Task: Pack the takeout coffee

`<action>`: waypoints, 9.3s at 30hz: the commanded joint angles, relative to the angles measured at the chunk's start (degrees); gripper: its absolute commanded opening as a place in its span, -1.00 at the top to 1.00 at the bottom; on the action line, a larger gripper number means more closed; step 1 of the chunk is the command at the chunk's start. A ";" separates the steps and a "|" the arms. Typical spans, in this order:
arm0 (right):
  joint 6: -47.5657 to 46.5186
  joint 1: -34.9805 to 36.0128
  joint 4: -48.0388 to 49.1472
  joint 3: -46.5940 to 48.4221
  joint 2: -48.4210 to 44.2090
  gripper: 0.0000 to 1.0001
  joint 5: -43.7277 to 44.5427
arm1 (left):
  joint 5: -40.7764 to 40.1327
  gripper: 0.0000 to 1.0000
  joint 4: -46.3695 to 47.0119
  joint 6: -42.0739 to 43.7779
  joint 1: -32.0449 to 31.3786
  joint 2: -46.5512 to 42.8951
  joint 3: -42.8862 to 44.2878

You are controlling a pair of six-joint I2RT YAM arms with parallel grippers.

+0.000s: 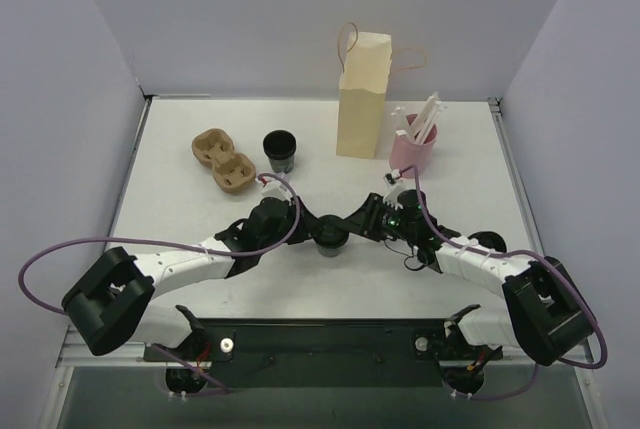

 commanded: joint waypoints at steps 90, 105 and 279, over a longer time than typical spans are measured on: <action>-7.40 -0.05 0.38 -3.99 5.03 0.72 1.25 | -3.05 0.11 -16.91 -6.66 -4.04 3.28 -8.99; -6.43 -0.75 -21.58 8.23 -7.35 -0.18 3.62 | -3.85 0.11 -17.69 -7.81 -4.48 3.98 -8.64; -11.88 -12.09 -25.81 13.15 0.54 0.25 -11.05 | -1.47 0.10 -19.89 10.39 -2.28 17.61 2.43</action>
